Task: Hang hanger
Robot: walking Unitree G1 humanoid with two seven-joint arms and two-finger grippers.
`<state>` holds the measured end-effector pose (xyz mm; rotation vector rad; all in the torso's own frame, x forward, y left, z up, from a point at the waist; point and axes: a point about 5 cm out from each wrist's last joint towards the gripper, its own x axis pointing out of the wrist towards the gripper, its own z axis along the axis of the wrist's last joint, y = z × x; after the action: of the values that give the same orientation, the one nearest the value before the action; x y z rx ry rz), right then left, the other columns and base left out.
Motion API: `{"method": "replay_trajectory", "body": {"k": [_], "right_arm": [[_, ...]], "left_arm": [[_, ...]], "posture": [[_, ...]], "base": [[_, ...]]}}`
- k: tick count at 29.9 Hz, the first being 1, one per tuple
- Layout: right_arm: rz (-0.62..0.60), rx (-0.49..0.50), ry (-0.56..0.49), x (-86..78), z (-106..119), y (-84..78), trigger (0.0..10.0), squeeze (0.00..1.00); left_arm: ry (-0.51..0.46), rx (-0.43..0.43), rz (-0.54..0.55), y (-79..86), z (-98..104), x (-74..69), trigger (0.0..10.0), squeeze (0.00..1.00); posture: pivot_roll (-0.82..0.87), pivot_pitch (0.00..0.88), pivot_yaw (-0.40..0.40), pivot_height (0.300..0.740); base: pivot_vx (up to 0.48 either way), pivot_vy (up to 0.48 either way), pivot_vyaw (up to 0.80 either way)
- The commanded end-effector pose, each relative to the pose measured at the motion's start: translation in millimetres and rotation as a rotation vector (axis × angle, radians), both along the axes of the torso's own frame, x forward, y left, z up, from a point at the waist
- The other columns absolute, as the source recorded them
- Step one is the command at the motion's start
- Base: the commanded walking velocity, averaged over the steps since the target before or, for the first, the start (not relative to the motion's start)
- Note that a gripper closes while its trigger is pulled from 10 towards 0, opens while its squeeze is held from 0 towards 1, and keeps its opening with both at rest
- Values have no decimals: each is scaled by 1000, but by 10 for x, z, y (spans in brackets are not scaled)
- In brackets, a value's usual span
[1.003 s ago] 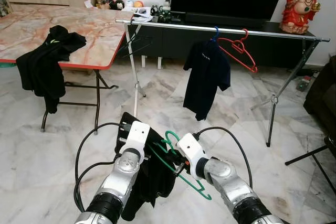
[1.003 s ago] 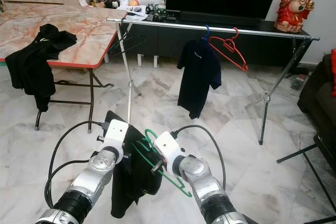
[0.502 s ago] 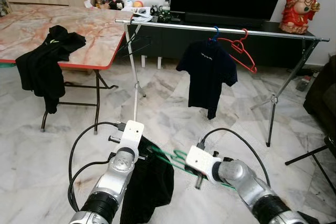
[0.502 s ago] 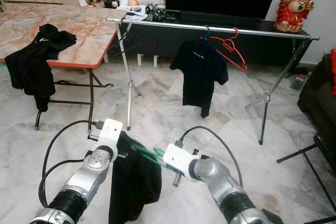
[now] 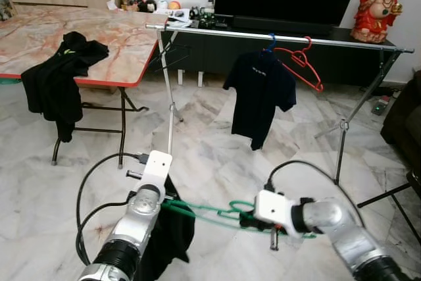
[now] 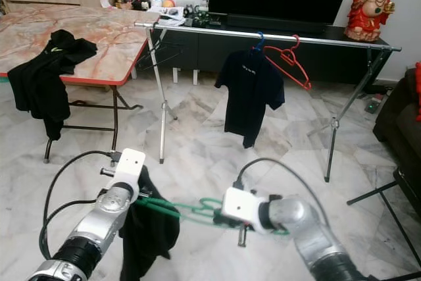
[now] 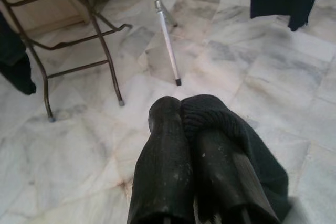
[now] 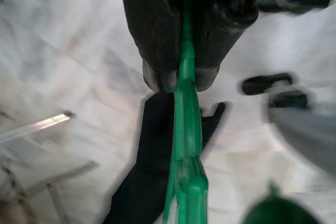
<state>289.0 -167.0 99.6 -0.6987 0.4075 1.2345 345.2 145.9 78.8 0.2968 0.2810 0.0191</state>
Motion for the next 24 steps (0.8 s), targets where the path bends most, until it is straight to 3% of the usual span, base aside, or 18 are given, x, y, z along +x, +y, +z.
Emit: {"method": "replay_trajectory", "body": {"k": [1,4,5,7,10,14,15,16,17,18,19,20,21,22,24], "right_arm": [[-3,5,-6,-52,168,-119,0,0],[-17,-15,0,-101,197,-194,0,0],[-45,-54,-1,-173,231,-331,0,0],[-45,-54,-1,-173,231,-331,0,0],[-116,-92,-23,-197,265,-502,0,0],[-386,-134,-97,-162,136,-922,0,0],[-386,-134,-97,-162,136,-922,0,0],[-550,-131,-148,-112,15,-1049,0,0],[-626,-126,-160,-103,-30,-1091,0,0],[-718,-92,-171,-106,-108,-1116,0,0],[-778,-68,-177,-113,-163,-1128,0,0],[-885,-7,-159,-142,-279,-1137,0,0],[-1074,112,-85,-241,-597,-1088,0,0],[-1074,112,-85,-241,-597,-1088,0,0],[-1198,172,-23,-327,-809,-1052,0,0]], "left_arm": [[-32,15,13,45,56,27,0,0],[-29,16,20,71,47,23,0,0],[-24,22,30,117,33,14,0,0],[-24,22,30,117,33,14,0,0],[-23,26,46,174,29,12,0,0],[-62,-3,81,273,74,17,0,0],[-62,-3,81,273,74,17,0,0],[-100,-36,67,278,110,12,627,0],[-115,-47,57,275,125,9,627,0],[-128,-49,38,272,130,-4,4863,0],[-135,-49,26,270,132,-14,4863,0],[-149,-66,9,253,139,-35,9725,0],[-169,-105,-16,220,139,-85,10000,0],[-169,-105,-16,220,139,-85,10000,0],[-182,-145,-30,189,141,-114,10000,0]], "posture": [[65,0,-63,740],[57,0,-59,740],[47,0,-55,740],[47,0,-55,740],[39,0,-50,740],[16,0,-36,740],[16,0,-36,740],[13,0,-35,740],[13,0,-35,740],[14,0,-31,740],[14,0,-31,740],[18,0,-24,740],[19,0,-19,740],[19,0,-19,740],[26,0,-17,740]], "base": [[0,0,0],[0,0,0],[0,0,0],[0,0,0],[0,0,0],[0,0,0],[0,0,0],[0,0,0],[0,0,0],[0,0,0],[0,0,0],[0,0,0],[0,0,0],[0,0,0],[0,0,0]]}}
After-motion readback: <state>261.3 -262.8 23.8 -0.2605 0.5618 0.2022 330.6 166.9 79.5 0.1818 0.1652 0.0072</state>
